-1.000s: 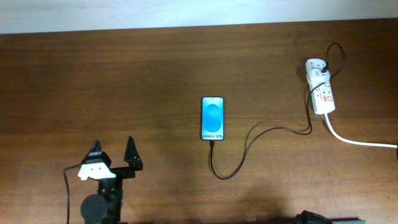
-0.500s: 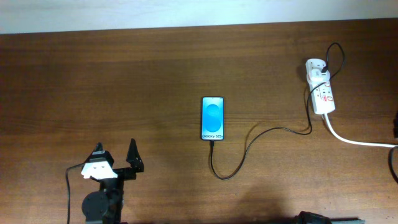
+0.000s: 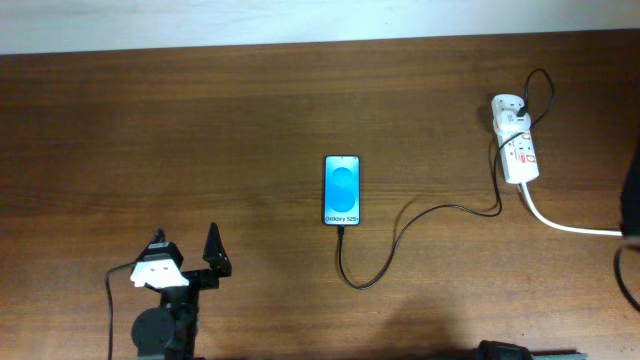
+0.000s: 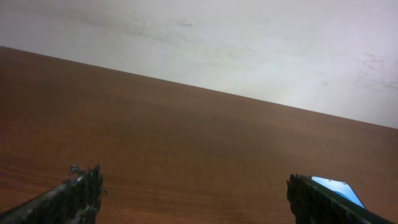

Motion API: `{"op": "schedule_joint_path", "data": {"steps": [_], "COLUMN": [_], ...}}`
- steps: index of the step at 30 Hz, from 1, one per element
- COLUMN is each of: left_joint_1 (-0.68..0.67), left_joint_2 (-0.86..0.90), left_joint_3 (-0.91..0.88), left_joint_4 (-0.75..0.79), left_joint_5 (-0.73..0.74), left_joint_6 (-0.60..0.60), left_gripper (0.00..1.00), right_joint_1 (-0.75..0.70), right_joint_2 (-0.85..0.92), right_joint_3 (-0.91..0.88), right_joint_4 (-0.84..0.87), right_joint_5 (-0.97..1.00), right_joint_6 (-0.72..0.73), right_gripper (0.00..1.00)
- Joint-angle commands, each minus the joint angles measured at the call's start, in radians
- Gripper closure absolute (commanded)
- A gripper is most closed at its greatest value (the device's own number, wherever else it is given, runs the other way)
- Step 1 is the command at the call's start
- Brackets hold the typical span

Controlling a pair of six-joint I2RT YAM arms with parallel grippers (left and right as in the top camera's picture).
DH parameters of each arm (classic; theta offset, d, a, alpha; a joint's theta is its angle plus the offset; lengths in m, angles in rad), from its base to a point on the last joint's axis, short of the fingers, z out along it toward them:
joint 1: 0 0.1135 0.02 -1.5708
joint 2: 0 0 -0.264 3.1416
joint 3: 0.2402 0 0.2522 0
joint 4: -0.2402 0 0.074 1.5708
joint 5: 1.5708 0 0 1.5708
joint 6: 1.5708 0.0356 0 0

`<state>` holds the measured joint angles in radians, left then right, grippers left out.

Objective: Plug charger to phone and switch on socket

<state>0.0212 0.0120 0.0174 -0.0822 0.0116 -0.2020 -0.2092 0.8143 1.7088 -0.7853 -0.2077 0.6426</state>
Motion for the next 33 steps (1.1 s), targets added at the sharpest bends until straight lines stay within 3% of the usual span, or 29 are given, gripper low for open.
{"op": "schedule_joint_path", "data": {"steps": [1, 11, 13, 18, 30, 33], "left_joint_1": [0.006, -0.043, -0.043, -0.043, -0.043, -0.043], "left_joint_2": [-0.007, -0.007, -0.007, -0.007, -0.006, -0.002], "left_joint_3": [-0.009, -0.009, -0.009, -0.009, -0.009, -0.008], "left_joint_4": [0.002, 0.002, 0.002, 0.002, 0.006, 0.002], "left_joint_5": [0.008, 0.008, 0.008, 0.008, -0.032, -0.049], "left_joint_6": [0.016, 0.016, 0.017, 0.016, 0.017, 0.115], "left_gripper": [0.01, 0.01, 0.01, 0.01, 0.01, 0.01], "right_joint_1": [0.008, 0.118, 0.118, 0.118, 0.118, 0.117], "right_joint_2": [-0.116, -0.464, -0.537, -0.690, -0.727, -0.727], "right_joint_3": [-0.009, -0.050, -0.119, -0.239, -0.240, -0.240], "right_joint_4": [0.011, 0.046, 0.113, 0.208, 0.202, 0.203], "right_joint_5": [0.007, 0.135, 0.137, 0.158, 0.220, 0.221], "right_joint_6": [-0.011, -0.036, -0.037, -0.037, -0.044, -0.044], "right_gripper": [0.76, 0.76, 0.63, 0.55, 0.53, 0.53]}}
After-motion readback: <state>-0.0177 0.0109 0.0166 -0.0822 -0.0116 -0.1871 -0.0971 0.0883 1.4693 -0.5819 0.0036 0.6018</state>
